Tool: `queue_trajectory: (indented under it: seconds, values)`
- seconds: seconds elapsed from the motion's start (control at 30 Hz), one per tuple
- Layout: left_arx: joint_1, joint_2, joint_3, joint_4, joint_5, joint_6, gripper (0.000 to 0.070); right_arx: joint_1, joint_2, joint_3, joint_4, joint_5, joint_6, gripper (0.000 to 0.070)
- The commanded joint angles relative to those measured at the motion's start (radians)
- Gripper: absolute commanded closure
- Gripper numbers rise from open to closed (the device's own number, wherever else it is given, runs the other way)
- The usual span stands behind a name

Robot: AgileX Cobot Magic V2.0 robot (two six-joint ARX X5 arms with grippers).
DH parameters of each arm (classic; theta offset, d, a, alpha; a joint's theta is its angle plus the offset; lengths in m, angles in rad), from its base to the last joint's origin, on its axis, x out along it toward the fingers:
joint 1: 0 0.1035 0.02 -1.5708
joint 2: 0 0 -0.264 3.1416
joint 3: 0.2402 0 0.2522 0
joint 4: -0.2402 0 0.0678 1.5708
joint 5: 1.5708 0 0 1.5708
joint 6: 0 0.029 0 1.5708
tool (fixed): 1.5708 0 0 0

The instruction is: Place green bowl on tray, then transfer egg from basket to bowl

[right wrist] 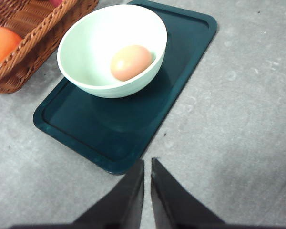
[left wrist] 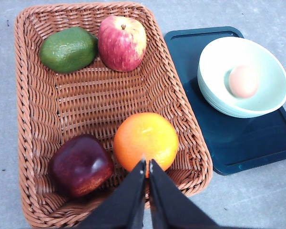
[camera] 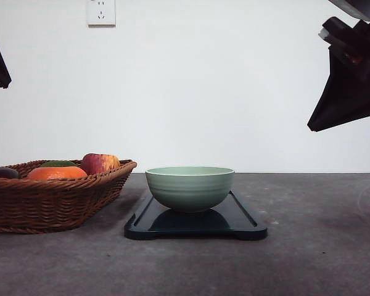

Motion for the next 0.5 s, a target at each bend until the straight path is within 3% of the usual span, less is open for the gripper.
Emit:
queue_trajectory:
  seconds: [0.0, 0.2, 0.27, 0.47]
  values:
    - [-0.011, -0.006, 0.005, 0.007, 0.001, -0.002, 0.07, 0.005, 0.003, 0.005, 0.011, 0.0, -0.001, 0.0683]
    - [0.052, -0.075, -0.03, 0.019, -0.002, 0.123, 0.07, 0.005, 0.003, 0.005, 0.011, -0.001, -0.001, 0.0683]
    - [0.1, -0.132, -0.102, 0.081, -0.002, 0.156, 0.07, 0.005, 0.003, 0.005, 0.011, -0.001, -0.001, 0.0683]
    - [0.22, -0.416, -0.401, 0.326, -0.002, 0.155, 0.07, 0.005, 0.003, 0.005, 0.011, -0.001, -0.001, 0.0683]
